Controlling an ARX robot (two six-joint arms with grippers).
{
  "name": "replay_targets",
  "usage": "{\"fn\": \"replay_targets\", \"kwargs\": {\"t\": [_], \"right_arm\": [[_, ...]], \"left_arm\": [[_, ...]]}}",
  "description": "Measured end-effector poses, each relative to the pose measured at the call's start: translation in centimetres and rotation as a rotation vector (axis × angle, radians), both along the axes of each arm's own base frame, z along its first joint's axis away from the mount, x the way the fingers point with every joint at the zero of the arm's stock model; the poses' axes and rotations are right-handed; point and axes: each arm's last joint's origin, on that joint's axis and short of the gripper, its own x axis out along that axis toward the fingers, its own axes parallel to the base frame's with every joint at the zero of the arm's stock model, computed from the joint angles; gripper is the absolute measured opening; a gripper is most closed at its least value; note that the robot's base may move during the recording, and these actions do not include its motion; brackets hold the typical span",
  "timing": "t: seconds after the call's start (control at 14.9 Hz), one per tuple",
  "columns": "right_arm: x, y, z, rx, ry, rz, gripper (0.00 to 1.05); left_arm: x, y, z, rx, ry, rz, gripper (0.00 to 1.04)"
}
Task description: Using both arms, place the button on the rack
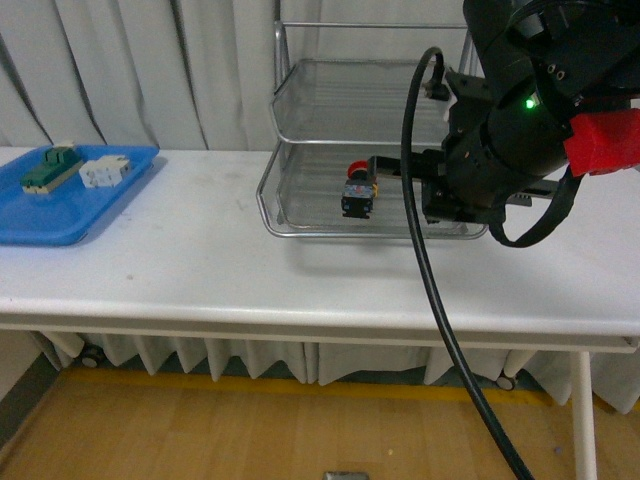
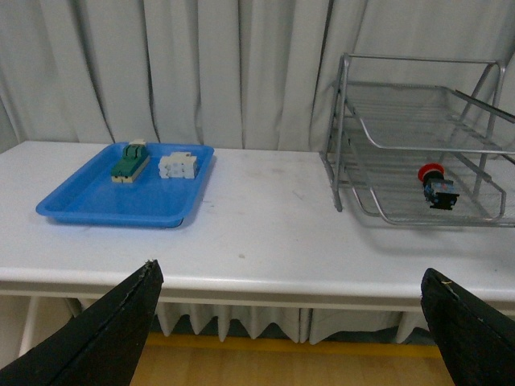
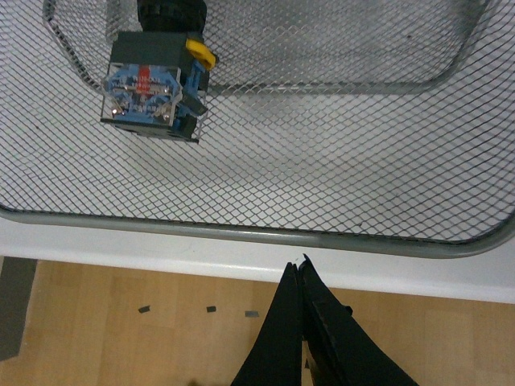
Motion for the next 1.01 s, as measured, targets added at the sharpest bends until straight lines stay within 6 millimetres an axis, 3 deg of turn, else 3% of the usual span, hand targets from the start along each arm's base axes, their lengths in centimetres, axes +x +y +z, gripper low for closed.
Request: {"fn": "replay_targets", "kwargs": {"t": [0.34, 0.81, 1.01], "right_arm": [[0.2, 2.4, -4.5, -0.023, 0.132, 0.059, 0.02], [3.7, 3.3, -5.1, -0.014, 0.071, 0.073, 0.02], [5.6, 2.0, -5.0, -0.025, 0.036, 0.061, 0.02]], "left_arm": [[0.0, 0.0, 0.0, 0.000, 0.000, 0.000, 0.98], [0.0, 0.0, 0.0, 0.000, 0.000, 0.001, 0.98], [0.0, 0.0, 0.0, 0.000, 0.000, 0.000, 0.98]]}}
